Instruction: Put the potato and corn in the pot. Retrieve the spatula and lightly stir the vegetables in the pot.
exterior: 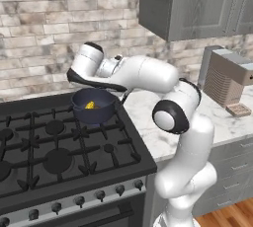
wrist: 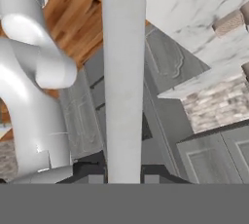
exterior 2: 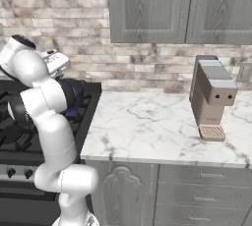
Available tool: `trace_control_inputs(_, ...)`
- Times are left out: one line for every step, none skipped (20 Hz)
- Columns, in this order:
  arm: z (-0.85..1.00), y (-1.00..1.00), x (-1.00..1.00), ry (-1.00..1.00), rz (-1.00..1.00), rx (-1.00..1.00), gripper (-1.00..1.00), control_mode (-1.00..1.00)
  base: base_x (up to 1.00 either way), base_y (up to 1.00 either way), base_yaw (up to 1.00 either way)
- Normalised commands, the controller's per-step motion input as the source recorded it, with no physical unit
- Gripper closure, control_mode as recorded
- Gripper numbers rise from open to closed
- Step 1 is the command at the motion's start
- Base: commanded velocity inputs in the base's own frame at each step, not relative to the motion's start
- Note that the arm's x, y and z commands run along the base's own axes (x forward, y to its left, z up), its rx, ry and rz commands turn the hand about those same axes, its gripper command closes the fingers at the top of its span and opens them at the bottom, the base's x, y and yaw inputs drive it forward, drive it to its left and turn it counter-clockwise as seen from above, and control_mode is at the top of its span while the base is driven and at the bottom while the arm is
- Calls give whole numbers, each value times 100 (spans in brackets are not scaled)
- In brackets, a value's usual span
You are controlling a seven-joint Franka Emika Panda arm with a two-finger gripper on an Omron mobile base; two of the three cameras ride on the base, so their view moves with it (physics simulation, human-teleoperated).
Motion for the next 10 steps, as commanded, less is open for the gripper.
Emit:
trace_control_inputs(40, -18, -24, -13, 0, 14, 100, -100, 0, 0, 0)
trace_control_inputs(39, -14, -21, -14, 0, 15, 100, -100, 0, 0, 0)
trace_control_inputs(29, 0, 0, -11, 0, 12, 100, -100, 0, 0, 0)
trace_control_inputs(4, 0, 5, -10, 0, 6, 100, -100, 0, 0, 0)
trace_control_inputs(0, 8, 45, 0, 0, 0, 100, -100, 0, 0, 0)
trace_control_inputs(-6, 21, 63, 0, 0, 0, 100, -100, 0, 0, 0)
trace_control_inputs(-11, 36, 60, 0, 0, 0, 100, -100, 0, 0, 0)
trace_control_inputs(-4, 42, 59, 0, 0, 0, 100, -100, 0, 0, 0)
trace_control_inputs(-2, 41, 59, 0, 0, 0, 100, -100, 0, 0, 0)
trace_control_inputs(-1, 31, 59, 0, 0, 0, 100, -100, 0, 0, 0)
